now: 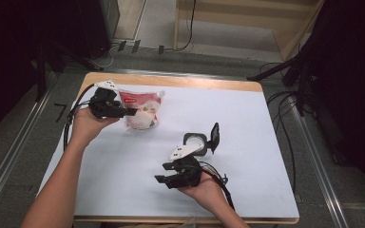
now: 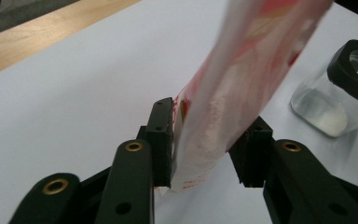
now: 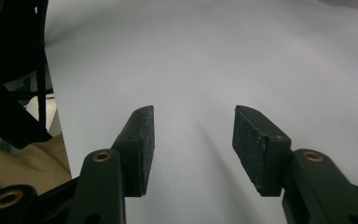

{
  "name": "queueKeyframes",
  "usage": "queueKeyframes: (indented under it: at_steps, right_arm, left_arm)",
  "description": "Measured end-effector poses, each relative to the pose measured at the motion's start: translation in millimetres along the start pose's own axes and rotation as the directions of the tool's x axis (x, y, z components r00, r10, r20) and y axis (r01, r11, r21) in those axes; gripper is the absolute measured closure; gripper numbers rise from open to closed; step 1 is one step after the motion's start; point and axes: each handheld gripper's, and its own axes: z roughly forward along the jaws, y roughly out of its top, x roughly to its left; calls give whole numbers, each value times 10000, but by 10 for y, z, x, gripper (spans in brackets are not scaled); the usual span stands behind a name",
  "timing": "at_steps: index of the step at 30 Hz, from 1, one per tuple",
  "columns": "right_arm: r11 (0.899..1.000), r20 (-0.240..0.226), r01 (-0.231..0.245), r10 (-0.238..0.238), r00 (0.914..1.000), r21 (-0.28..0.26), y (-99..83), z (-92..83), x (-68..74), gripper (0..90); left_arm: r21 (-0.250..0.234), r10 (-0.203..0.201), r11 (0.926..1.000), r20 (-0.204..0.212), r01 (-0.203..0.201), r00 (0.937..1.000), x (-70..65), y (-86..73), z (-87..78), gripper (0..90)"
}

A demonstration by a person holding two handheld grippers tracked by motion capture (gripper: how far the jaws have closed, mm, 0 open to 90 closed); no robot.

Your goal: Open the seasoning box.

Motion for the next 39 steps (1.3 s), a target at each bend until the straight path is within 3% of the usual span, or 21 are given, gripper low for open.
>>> queueKeyframes:
  at_steps: [8,12,15,19,22,26,33,39]
  right_arm:
    - [9998,-2,128,-128,9999,-157,12,13,-2,498]
    - [9997,25,162,-162,9999,-189,19,16,8,500]
    - [9995,43,184,-183,9998,-275,26,17,11,500]
    - [9993,44,148,-147,9999,-340,31,28,3,484]
    - [9988,75,147,-143,9999,-463,36,24,-4,484]
    - [9986,31,226,-225,9997,-487,46,29,2,488]
    - [9981,40,413,-411,9991,-463,62,89,43,488]
    - [9963,-4,345,-347,9994,-782,86,111,38,487]
  left_arm:
    - [-152,-505,9986,240,509,9984,-6,-47,2,787]
    - [-96,-455,9989,322,458,9984,-36,-38,11,842]
    - [-104,-200,9997,129,201,9997,-70,-34,13,857]
    - [64,-429,9991,194,428,9989,-101,-9,-15,880]
    - [26,-538,9985,410,538,9977,-136,22,-84,886]
    - [68,-391,9992,683,387,9969,-183,50,-212,892]
    - [-45,65,10000,611,-62,9981,-365,96,-447,892]
    - [-198,-279,9994,1031,301,9943,-441,128,-597,890]
